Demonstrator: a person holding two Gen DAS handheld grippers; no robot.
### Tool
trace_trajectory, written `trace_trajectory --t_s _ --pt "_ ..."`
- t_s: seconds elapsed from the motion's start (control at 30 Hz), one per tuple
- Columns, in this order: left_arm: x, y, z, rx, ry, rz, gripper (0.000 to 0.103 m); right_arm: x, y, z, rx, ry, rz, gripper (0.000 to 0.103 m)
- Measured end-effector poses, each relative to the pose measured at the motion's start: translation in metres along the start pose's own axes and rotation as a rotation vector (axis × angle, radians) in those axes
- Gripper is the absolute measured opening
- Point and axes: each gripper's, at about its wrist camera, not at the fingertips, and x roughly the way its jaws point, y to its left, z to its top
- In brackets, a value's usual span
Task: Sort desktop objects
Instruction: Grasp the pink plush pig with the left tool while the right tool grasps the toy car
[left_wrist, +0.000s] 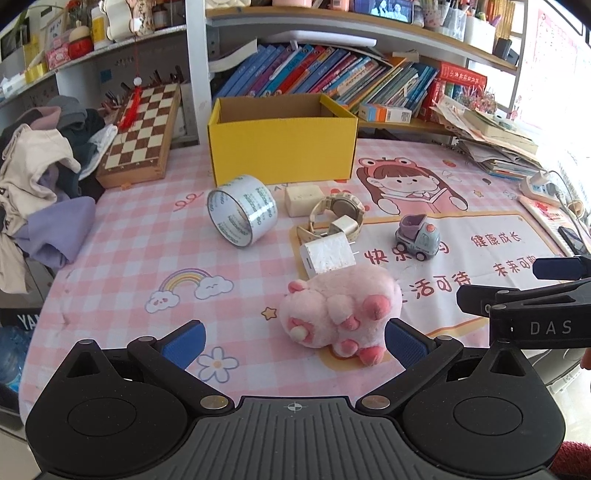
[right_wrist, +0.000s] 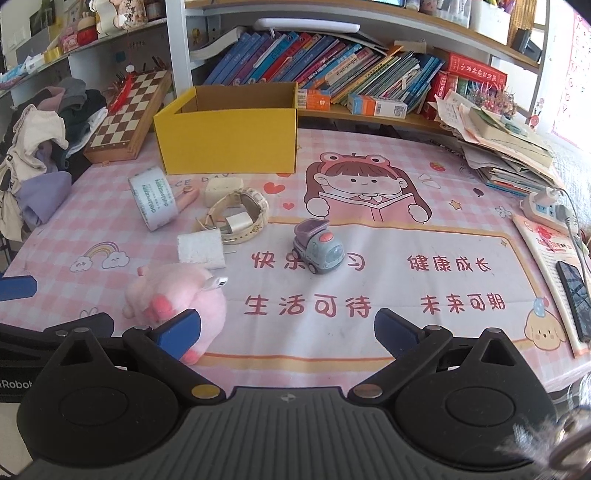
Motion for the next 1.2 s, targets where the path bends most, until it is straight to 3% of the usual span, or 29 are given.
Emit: trace_trajectory --t_s 0.83,1.2 --pt "0.08 -0.032 0.035 -0.146 0.146 0.061 0.103 0.111 -0.054 0.07 -0.135 0.14 0.108 0.096" --pt "0.102 -0.041 0.043 -0.163 0.2 0.056 0.103 0.154 -0.063 0.086 -0.156 0.202 0.144 0.084"
